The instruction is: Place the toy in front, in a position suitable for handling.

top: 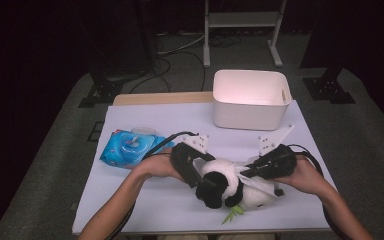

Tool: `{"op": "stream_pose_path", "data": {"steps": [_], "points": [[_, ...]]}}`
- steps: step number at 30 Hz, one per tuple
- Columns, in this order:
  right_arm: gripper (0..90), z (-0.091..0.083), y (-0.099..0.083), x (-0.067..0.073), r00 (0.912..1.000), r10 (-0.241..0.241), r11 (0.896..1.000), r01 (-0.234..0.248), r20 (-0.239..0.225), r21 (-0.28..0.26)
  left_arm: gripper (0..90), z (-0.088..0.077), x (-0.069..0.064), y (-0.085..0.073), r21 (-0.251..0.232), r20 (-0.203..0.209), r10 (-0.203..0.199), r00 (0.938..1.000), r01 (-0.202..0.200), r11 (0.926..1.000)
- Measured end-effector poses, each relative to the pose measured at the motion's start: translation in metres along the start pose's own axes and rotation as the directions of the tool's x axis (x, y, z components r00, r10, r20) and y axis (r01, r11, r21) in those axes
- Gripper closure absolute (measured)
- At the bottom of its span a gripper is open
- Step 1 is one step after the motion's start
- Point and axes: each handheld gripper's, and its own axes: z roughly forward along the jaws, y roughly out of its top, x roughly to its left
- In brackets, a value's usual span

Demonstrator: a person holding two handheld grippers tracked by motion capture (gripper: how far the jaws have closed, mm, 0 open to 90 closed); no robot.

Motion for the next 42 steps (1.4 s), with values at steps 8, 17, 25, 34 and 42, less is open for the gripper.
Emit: {"op": "stream_pose_path", "data": {"steps": [8,17,25,34,42], "points": [[83.1,0.018,0.044,0.002,0.9966,-0.072,0.997,0.071,-0.039,-0.029,13.4,0.001,0.0,0.001,-0.003,0.0,-0.001,1.0,0.001,1.0],[83.1,0.032,0.055,0.001,0.9935,-0.085,0.996,0.083,-0.075,-0.027,13.6,0.0,-0.002,-0.004,-0.019,0.008,-0.004,1.0,0.004,0.9998],[82.9,0.009,0.028,0.001,0.9986,-0.038,0.999,0.038,-0.037,-0.003,13.6,-0.001,-0.005,-0.004,-0.006,-0.002,-0.001,1.0,0.001,1.0],[82.5,-0.025,-0.016,-0.002,0.9979,0.045,0.999,-0.046,0.047,0.018,13.6,-0.002,-0.004,-0.004,0.01,-0.001,-0.011,0.9999,0.011,0.9999],[82.8,-0.017,-0.029,-0.002,0.9965,0.08,0.997,-0.081,0.024,0.018,12.2,-0.003,-0.003,0.013,0.051,0.001,-0.045,0.999,0.045,0.9977]]}}
